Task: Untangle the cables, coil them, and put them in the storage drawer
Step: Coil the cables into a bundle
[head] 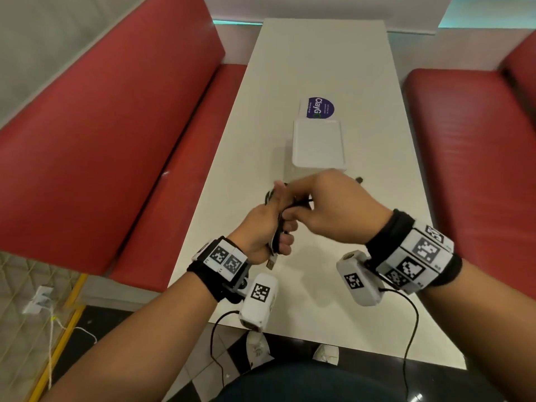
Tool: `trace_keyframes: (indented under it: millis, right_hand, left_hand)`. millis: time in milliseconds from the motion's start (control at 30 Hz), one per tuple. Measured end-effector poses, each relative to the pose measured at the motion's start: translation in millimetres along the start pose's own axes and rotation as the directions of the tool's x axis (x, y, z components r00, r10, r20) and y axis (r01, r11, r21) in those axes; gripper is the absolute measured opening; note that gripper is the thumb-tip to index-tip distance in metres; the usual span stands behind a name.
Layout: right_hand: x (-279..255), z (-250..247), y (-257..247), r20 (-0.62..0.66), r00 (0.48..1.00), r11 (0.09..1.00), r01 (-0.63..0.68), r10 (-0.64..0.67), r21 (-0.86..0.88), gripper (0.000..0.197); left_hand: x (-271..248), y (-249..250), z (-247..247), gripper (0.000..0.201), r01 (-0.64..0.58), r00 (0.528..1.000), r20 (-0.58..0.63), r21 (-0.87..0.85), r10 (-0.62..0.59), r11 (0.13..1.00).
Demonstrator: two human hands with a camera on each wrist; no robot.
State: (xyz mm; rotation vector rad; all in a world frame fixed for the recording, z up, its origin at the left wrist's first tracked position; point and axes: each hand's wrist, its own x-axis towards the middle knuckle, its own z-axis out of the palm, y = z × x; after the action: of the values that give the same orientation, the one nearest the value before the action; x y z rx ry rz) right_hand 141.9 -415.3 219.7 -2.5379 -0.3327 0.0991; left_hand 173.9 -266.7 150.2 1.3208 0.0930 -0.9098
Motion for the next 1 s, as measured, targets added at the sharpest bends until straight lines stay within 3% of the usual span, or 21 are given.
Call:
trace_keyframes:
  millis: [100,233,300,367,400,467,600,700,833,1000]
  right_hand:
    - [3.2,-10.1,5.3,-0.129,0.99,0.997,-0.053,0.059,0.048,0.027]
    - [9.5,-9.6,14.6,-0.119,0.985,0.991,-0.128,0.122,-0.038,0.034]
    - [12.0,-2.3,21.4,-0.069,0.986,0.984,-0.142,0.15,0.105,0.024]
    - [13.6,4.8,26.2,-0.03,0.987,0.957,-0.142,0.155,0.252,0.014]
    - [14.0,6.9,27.6,-0.023,0.988,0.949,-0.137,0.15,0.284,0.01]
    - [14.6,8.7,30.0,-0.039,0.99,0.954,-0.122,0.138,0.276,0.005]
    - [13.6,9.5,36.3,-0.1,0.981,0.951,-0.133,0.166,0.28,0.017]
    - [10.9,17.7,33.0,-0.154,0.961,0.93,-0.169,0.229,0.327,0.017]
    - [9.9,38.5,17.7,-0.153,0.919,0.833,-0.248,0.364,0.494,0.012]
    - [16.9,55.2,12.6,-0.105,0.875,0.743,-0.333,0.473,0.58,0.007]
  left_hand:
    - [-0.9,-3.8,0.7,0.087,0.077,0.99,0.124,-0.065,-0.069,0.995]
    - [-4.3,-14.5,2.8,0.103,0.174,0.952,0.274,-0.13,-0.133,0.976]
    - [-5.7,-16.5,1.9,0.089,0.19,0.933,0.333,-0.138,-0.135,0.972]
    - [-6.6,-18.9,-0.5,0.05,0.193,0.927,0.344,-0.097,-0.149,0.976]
    - [-7.8,-19.4,-1.1,0.033,0.197,0.929,0.334,-0.075,-0.161,0.978]
    - [-9.6,-21.2,-2.3,0.024,0.21,0.932,0.321,-0.092,-0.17,0.973]
    - [-6.9,-21.4,-6.7,0.04,0.167,0.954,0.288,-0.294,-0.079,0.941]
    - [-3.7,-16.2,-11.4,0.04,0.08,0.981,0.196,-0.42,0.003,0.904]
    - [-0.4,-15.1,-12.3,0.036,-0.034,0.998,0.03,-0.463,0.054,0.886]
    - [3.6,-23.7,-19.3,0.057,-0.084,0.996,-0.07,-0.464,0.058,0.882]
